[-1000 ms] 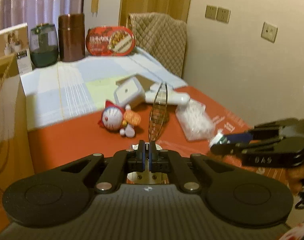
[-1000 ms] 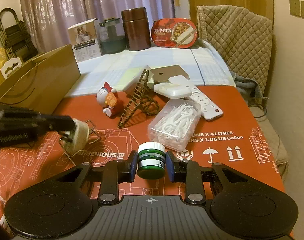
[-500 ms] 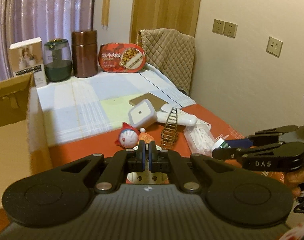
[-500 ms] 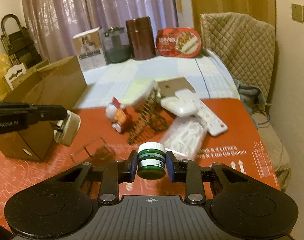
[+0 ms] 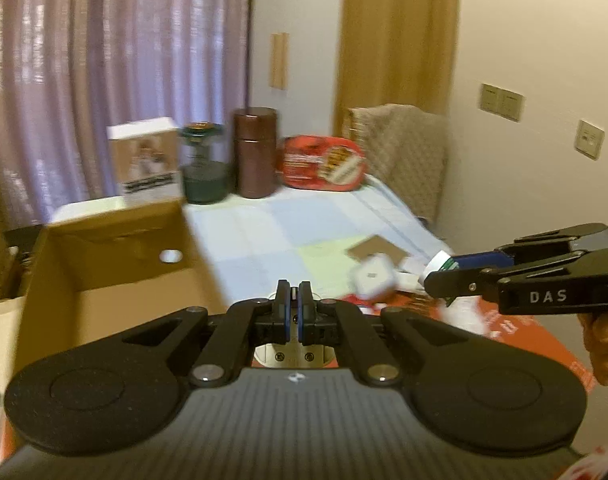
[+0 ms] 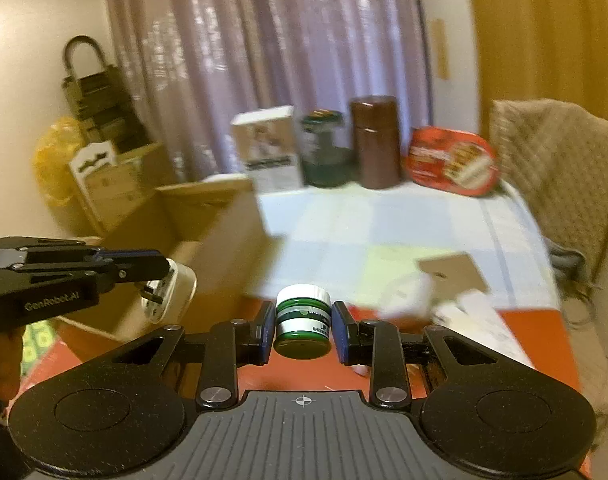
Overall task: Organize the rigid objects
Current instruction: 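Carry the plug and jar with both tools over the cardboard box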
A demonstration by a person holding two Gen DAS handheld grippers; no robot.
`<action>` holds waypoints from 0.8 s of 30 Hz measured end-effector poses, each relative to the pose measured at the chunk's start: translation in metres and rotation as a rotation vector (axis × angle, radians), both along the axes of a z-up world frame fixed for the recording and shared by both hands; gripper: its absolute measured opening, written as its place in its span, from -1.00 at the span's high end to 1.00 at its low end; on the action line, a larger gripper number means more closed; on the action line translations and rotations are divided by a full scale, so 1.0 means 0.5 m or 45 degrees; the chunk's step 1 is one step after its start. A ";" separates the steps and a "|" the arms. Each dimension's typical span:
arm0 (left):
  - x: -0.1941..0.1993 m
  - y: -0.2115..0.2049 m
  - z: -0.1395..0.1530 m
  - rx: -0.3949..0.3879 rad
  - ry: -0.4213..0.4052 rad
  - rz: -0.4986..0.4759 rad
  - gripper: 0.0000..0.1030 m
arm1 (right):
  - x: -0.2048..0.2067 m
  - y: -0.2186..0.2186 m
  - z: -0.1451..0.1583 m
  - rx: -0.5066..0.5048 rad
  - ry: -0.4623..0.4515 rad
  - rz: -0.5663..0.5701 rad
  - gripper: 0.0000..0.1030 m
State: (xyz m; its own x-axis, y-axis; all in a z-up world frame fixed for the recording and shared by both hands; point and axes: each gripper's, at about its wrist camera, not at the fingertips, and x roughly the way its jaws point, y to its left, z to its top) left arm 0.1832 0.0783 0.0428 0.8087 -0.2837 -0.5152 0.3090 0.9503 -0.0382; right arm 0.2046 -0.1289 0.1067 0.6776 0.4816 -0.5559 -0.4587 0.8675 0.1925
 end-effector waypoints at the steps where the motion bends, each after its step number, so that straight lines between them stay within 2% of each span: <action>1: -0.001 0.024 0.008 0.008 0.001 0.026 0.99 | 0.003 0.022 0.008 0.006 -0.001 0.021 0.48; 6: -0.007 0.135 0.029 0.042 0.014 0.151 0.99 | 0.009 0.140 0.029 0.051 0.010 0.131 0.48; 12: -0.014 0.234 0.017 0.043 0.051 0.255 0.99 | 0.018 0.263 0.001 0.059 0.032 0.207 0.48; 19: -0.005 0.268 -0.031 0.034 0.111 0.287 0.99 | 0.033 0.337 -0.077 0.026 0.052 0.220 0.48; 24: 0.004 0.273 -0.062 0.028 0.142 0.295 0.99 | 0.043 0.345 -0.089 0.006 0.036 0.214 0.48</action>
